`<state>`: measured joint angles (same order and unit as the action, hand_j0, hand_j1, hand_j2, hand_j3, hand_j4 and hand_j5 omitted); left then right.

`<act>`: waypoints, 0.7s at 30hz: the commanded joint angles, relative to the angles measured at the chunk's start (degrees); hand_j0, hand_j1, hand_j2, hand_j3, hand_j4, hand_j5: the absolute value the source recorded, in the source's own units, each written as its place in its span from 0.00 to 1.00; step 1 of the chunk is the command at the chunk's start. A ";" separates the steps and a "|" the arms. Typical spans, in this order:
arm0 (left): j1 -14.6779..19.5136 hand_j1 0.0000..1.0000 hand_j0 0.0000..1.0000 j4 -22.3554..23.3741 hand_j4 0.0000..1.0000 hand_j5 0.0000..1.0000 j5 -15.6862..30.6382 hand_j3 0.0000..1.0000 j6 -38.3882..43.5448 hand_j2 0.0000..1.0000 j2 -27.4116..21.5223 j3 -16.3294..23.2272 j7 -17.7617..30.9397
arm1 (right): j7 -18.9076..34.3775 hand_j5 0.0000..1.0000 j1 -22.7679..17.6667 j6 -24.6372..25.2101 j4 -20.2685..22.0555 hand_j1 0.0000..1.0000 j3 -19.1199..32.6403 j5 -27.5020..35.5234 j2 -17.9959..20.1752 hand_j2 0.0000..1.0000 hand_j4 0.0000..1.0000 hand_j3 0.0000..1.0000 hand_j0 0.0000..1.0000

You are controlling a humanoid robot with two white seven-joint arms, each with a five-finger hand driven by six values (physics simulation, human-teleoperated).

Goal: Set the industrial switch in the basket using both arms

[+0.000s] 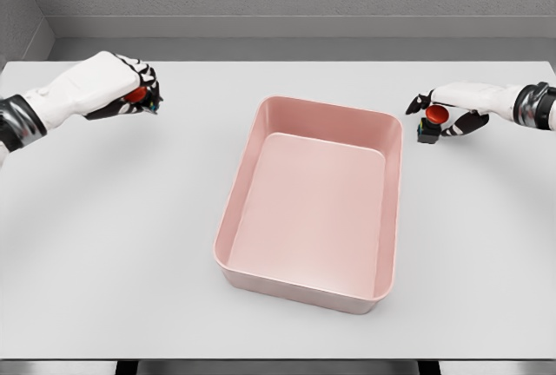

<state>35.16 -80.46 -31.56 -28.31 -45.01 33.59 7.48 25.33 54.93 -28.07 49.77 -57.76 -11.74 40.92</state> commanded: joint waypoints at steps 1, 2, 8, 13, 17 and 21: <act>0.00 0.34 0.34 -2.86 0.34 0.34 0.53 0.34 0.01 0.34 0.01 -0.01 -0.10 | -0.02 0.70 0.00 0.03 -0.03 0.70 0.01 0.22 -0.05 0.70 0.70 0.70 0.70; -0.09 0.34 0.34 -3.83 0.34 0.34 0.53 0.34 0.01 0.34 -0.07 -0.10 -0.19 | -0.02 0.70 0.00 0.03 -0.03 0.70 0.01 0.22 0.03 0.70 0.70 0.70 0.70; -0.35 0.34 0.34 -7.26 0.34 0.34 0.53 0.34 -2.19 0.34 0.01 -0.10 -0.28 | -0.02 0.64 -0.09 -0.67 -0.03 0.64 0.01 0.31 -0.32 0.64 0.64 0.64 0.64; -0.18 0.34 0.34 -9.45 0.34 0.34 0.53 0.34 -3.15 0.34 0.28 -0.19 -0.19 | 0.07 0.61 0.00 -0.76 0.06 0.61 0.01 0.31 -0.32 0.61 0.61 0.61 0.61; -0.97 0.34 0.34 -11.47 0.34 0.34 0.53 0.34 -3.15 0.34 0.63 -0.36 -0.19 | 0.25 0.55 0.09 -1.90 0.06 0.55 0.19 0.31 -0.32 0.55 0.55 0.55 0.55; -0.97 0.34 0.34 -12.79 0.34 0.34 0.53 0.34 -3.15 0.34 1.33 -0.28 -0.27 | 0.42 0.53 0.88 -2.69 0.15 0.53 0.28 0.31 -0.06 0.53 0.53 0.53 0.53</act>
<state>34.19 -92.55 -31.39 -31.49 -44.00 33.35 7.30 25.70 55.81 -30.33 49.87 -57.58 -11.69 40.72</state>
